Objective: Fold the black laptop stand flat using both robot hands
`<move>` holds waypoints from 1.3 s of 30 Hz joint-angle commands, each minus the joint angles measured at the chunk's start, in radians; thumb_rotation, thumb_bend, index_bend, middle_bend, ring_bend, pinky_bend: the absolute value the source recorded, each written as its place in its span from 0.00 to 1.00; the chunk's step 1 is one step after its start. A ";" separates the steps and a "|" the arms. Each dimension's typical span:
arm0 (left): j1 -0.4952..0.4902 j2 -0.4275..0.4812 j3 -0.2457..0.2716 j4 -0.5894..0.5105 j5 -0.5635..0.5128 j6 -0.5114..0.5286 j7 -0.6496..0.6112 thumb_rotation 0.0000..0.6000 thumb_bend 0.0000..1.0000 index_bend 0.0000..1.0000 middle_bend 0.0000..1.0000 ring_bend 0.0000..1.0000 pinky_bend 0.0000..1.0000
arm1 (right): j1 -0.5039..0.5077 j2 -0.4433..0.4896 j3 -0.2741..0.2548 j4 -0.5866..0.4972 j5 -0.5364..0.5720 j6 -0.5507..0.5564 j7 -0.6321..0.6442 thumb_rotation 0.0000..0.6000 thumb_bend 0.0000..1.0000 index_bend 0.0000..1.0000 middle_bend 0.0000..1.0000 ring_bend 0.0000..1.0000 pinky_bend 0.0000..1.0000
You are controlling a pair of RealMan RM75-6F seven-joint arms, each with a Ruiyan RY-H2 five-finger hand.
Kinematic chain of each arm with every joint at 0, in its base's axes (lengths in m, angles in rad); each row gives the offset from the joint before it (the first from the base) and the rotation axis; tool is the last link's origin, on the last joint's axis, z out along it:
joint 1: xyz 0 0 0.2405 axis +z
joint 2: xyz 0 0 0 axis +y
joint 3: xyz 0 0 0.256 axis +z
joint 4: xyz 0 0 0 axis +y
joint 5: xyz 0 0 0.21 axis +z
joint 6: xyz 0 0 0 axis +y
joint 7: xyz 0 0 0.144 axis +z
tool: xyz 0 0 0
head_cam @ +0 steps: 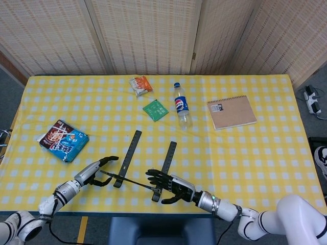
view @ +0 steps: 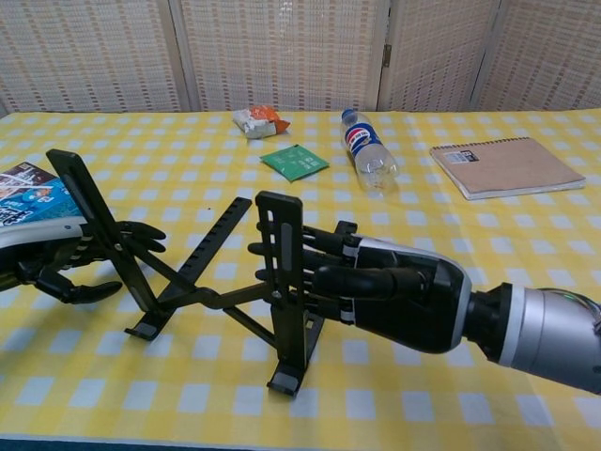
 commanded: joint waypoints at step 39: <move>-0.061 0.071 -0.068 -0.081 -0.049 -0.012 0.071 1.00 0.50 0.10 0.10 0.00 0.00 | -0.077 0.354 0.087 -0.324 0.038 -0.044 -0.838 0.92 0.07 0.00 0.00 0.00 0.00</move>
